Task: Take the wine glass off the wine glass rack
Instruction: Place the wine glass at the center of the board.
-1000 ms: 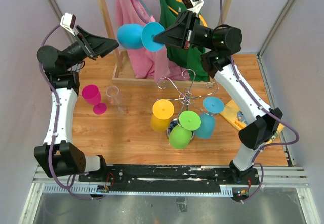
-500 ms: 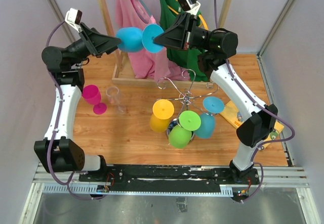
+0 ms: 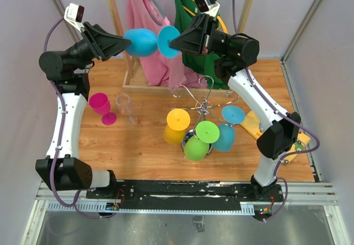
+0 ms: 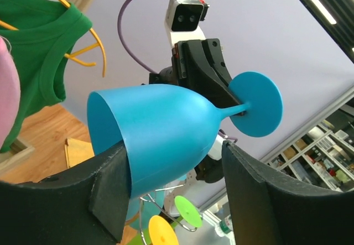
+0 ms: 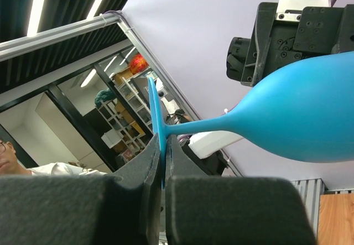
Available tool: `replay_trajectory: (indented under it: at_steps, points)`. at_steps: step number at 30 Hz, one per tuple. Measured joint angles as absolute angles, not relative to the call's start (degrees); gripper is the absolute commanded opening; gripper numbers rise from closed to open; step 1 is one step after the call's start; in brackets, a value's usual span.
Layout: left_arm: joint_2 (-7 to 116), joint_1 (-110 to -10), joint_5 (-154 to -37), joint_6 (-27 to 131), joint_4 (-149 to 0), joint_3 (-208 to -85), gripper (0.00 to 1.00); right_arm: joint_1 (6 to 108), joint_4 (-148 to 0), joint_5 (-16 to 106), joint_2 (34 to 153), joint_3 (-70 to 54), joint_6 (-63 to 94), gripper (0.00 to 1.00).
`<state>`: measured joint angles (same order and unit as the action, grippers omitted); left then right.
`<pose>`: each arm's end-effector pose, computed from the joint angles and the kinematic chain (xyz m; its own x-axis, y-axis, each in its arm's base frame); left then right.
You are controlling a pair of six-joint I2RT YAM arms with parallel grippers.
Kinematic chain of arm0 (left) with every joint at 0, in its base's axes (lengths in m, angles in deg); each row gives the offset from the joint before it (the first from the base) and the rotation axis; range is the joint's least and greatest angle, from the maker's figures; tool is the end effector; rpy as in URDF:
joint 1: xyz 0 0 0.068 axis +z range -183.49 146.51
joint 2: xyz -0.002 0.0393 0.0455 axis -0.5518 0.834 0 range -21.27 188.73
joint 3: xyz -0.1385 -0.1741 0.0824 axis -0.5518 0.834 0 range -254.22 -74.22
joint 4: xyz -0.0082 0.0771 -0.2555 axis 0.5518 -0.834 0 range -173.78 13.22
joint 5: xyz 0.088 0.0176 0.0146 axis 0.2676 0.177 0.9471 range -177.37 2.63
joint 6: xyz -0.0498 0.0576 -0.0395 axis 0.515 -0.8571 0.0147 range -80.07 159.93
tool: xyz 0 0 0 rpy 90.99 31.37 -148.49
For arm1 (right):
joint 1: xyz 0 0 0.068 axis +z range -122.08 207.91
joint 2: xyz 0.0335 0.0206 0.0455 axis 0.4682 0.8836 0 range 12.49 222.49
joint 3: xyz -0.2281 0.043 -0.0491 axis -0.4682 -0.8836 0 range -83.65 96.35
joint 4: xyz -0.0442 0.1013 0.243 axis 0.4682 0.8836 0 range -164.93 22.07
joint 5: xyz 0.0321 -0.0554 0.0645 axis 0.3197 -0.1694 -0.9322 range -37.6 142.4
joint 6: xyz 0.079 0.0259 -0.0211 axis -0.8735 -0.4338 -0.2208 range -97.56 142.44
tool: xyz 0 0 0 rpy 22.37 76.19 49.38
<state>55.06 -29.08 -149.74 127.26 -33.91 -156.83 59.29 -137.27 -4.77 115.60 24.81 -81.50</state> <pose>0.2850 -0.0451 0.5037 -0.5064 -0.5038 -0.6998 0.7786 0.0817 -0.6222 0.2737 0.2413 0.5241 -0.7285 0.1720 -0.6631 -0.6330 -0.5390 0.5556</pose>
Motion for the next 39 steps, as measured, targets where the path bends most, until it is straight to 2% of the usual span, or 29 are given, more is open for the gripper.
replay_trajectory:
  at_steps: [3, 6, 8, 12, 15, 23, 30, 34, 39]
  points:
    - [54.54, -29.02, -149.04, 127.61, -34.57, -156.83, 0.34, 59.31, -140.95, -4.02, 116.34, 25.32, -84.34, 0.06]
    - [53.84, -28.87, -148.19, 130.06, -34.70, -156.96, 0.11, 59.20, -144.36, -3.24, 116.65, 25.40, -86.97, 0.21]
    - [52.77, -28.71, -147.32, 131.77, -34.46, -157.71, 0.01, 58.22, -146.06, -2.25, 117.17, 25.40, -88.67, 0.33]
    - [49.86, -28.65, -146.03, 133.91, -33.06, -160.13, 0.00, 57.45, -147.77, -0.86, 118.16, 24.84, -90.83, 0.56]
    - [48.33, -28.76, -146.35, 133.36, -32.23, -161.38, 0.00, 57.56, -148.27, -0.68, 118.16, 23.94, -91.18, 0.70]
    - [48.18, -28.87, -147.84, 131.26, -33.23, -162.12, 0.00, 58.00, -148.09, -0.94, 116.47, 20.01, -89.41, 0.94]
    - [48.09, -27.47, -149.28, 127.13, -36.23, -165.88, 0.00, 57.72, -140.44, -3.74, 109.13, 14.43, -81.96, 1.00]
    - [47.96, -25.72, -149.22, 123.24, -38.65, -166.14, 0.00, 57.19, -131.29, -6.58, 102.97, 12.60, -74.09, 0.99]
    - [47.24, -25.46, -148.08, 105.67, -55.88, -166.84, 0.00, 55.23, -115.75, -8.59, 94.53, 11.04, -60.80, 0.99]
